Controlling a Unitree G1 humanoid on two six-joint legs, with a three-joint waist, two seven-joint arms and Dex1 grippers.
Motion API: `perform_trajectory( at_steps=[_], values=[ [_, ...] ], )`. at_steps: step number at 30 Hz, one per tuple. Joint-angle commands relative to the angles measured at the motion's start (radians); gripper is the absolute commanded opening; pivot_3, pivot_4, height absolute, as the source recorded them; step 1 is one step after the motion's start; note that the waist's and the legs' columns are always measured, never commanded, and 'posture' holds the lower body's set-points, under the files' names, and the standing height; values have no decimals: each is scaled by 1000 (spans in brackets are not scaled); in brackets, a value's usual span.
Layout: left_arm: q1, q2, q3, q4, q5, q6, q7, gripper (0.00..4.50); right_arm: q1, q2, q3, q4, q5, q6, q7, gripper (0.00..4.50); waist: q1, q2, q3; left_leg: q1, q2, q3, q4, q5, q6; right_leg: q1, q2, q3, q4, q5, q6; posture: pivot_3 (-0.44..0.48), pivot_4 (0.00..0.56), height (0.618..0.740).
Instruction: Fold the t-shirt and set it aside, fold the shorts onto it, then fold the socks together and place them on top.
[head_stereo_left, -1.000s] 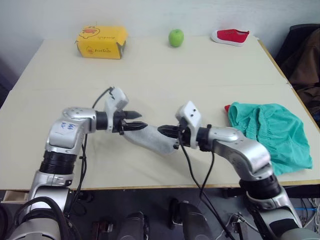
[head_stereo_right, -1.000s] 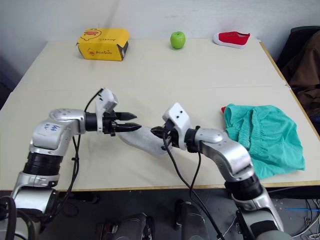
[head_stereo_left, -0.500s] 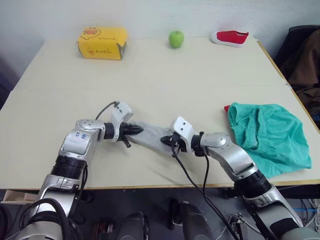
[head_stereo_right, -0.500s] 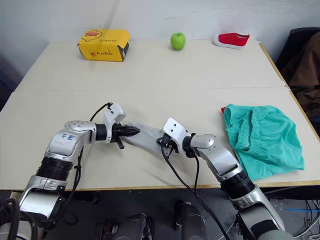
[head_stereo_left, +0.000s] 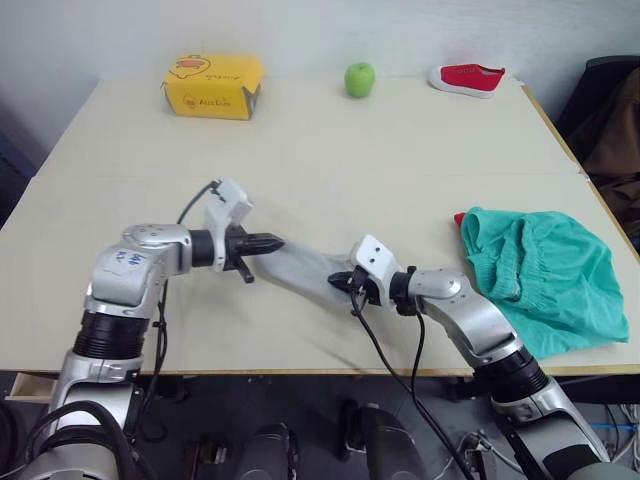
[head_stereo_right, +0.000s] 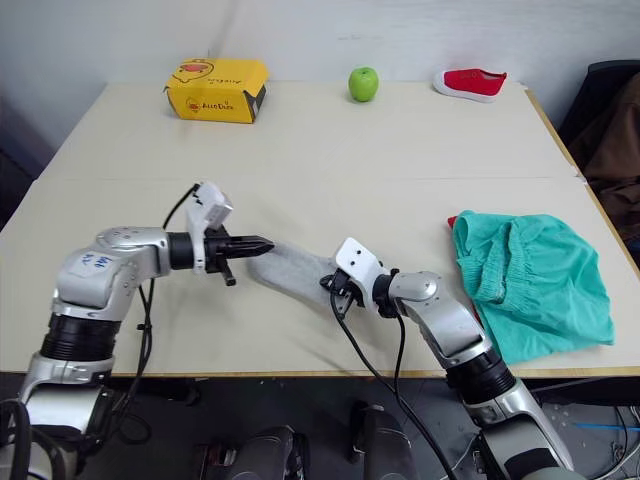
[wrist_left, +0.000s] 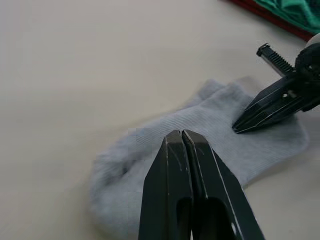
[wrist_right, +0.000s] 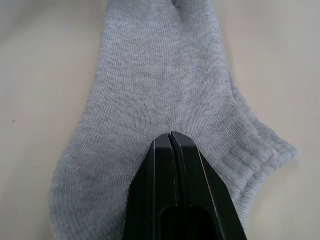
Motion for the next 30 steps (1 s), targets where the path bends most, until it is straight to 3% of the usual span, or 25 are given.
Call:
perform_trajectory(
  at_steps=[1,7,10,13,17,25,30],
  values=[
    [-3,-6,-24,-2,17,7,27,41,9,-2,4,10,-25,17,1,0,0,0,0,0,0,0,0,0,0,0,0,0,0,0,0,0,150,740],
    [50,16,-63,95,94,-79,59,41,-2,3,3,15,-31,16,4,0,-5,0,0,0,0,0,0,0,0,0,0,0,0,0,0,0,150,740],
    [102,85,-33,91,125,-124,67,41,5,-3,1,7,-31,15,9,0,-7,-1,0,0,0,0,0,0,0,0,0,0,0,0,0,0,150,740],
    [144,111,64,47,41,-48,62,627,12,-8,2,-1,-32,16,15,0,-11,-1,0,1,1,0,-1,0,-1,0,0,0,0,0,0,0,150,740],
    [230,116,223,-66,-83,115,74,1808,17,-11,-2,-7,-31,16,21,0,-11,-1,0,0,1,0,-1,-1,-1,-1,0,0,0,0,0,0,150,740],
    [260,-17,405,-193,-250,422,228,4325,13,7,-5,8,-36,10,21,0,-4,-2,-1,0,0,-1,0,-1,-1,0,0,0,-1,0,0,0,150,740],
    [205,-173,421,-170,-249,498,369,4452,14,13,-1,8,-41,8,22,0,-5,-3,-2,0,0,-1,0,-1,-1,0,0,0,0,0,0,0,150,740]
  ],
)
